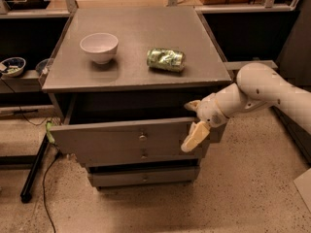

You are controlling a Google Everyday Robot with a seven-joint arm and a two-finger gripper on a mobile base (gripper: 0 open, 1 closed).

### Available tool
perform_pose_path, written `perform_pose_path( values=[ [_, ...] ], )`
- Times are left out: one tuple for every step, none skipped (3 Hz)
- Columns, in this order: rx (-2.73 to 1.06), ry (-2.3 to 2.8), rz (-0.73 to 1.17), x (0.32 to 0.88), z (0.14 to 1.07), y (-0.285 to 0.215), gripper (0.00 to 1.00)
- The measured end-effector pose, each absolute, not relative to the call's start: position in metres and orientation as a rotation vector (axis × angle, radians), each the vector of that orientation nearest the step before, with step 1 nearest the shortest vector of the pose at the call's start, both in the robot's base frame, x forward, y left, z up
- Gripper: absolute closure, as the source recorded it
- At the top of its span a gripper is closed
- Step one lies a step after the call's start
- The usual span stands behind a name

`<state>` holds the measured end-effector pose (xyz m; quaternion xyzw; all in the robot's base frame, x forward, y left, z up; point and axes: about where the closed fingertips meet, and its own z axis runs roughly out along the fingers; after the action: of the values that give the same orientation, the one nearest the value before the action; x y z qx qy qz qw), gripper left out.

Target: Open top drawer

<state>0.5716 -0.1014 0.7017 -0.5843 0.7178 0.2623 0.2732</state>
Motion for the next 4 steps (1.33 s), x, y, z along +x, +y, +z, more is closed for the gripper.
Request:
perform_pose_path(
  values=[
    [-1.577, 1.938, 0.693, 0.571, 0.701, -0.1, 0.0],
    [-1.598, 1.976, 0.609, 0.568, 0.695, -0.099, 0.0],
    [-1.621, 1.995, 0.569, 0.565, 0.692, -0.097, 0.0],
    [-1.615, 2.004, 0.523, 0.562, 0.69, -0.098, 0.0]
  ],
)
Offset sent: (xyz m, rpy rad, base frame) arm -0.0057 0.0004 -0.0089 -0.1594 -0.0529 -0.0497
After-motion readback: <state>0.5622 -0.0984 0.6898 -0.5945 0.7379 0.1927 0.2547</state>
